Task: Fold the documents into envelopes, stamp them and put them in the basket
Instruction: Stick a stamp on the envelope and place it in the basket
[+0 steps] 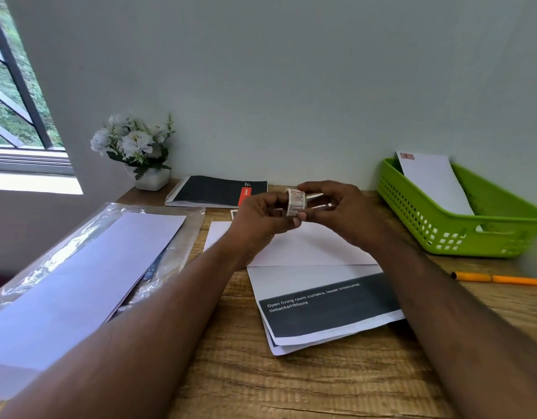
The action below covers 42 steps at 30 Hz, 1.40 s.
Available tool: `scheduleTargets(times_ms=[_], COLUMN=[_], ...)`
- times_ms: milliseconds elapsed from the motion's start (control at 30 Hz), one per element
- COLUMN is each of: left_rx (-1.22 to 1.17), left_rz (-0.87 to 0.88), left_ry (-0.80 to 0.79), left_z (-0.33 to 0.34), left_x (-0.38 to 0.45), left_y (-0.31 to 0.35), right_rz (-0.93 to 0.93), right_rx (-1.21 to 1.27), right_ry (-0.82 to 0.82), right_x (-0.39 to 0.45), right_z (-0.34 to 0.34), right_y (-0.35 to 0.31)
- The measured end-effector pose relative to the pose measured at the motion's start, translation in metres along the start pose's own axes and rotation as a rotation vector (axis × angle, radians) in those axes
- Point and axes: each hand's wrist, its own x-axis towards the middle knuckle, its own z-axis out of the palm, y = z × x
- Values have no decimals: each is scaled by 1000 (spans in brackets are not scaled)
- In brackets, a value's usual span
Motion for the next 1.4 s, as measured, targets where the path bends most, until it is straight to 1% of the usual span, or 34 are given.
scheduleTargets(times_ms=[100, 233, 333, 400, 467, 567, 600, 700, 900, 1000, 1133, 1200, 1400], left_rx=[46, 10, 12, 20, 36, 169, 212, 271, 193, 200, 220, 222, 335], left_rz=[35, 31, 35, 43, 59, 102, 109, 100, 32, 33, 31, 48, 109], left_ry=[20, 24, 27, 28, 35, 41, 32, 10, 32, 47, 33, 21, 2], left_z=[-1, 0, 0, 0, 0, -2, -2, -3, -4, -3, -4, -5, -6], left_x=[1, 1, 1, 1, 1, 1, 2, 3, 3, 2, 2, 3, 3], left_y=[-1, -1, 0, 0, 0, -3, -3, -4, 6, 4, 1, -1, -3], right_rz=[-71, -196, -258, -266, -234, -174, -186, -263, -316, -341, -428, -431, -393], right_rx=[-32, -59, -157, -144, -75, 14, 3, -151, -214, -234, -352, -361, -372], right_ry=[61, 167, 202, 212, 208, 217, 225, 192, 135, 140, 150, 152, 184], right_x=[0, 0, 0, 1, 2, 2, 2, 2, 2, 1, -3, -4, -3], right_z=[0, 3, 5, 6, 6, 6, 5, 1, -4, -2, 0, 0, 3], right_y=[-1, -1, 0, 0, -1, -2, -1, -1, 3, 2, -2, -3, -1])
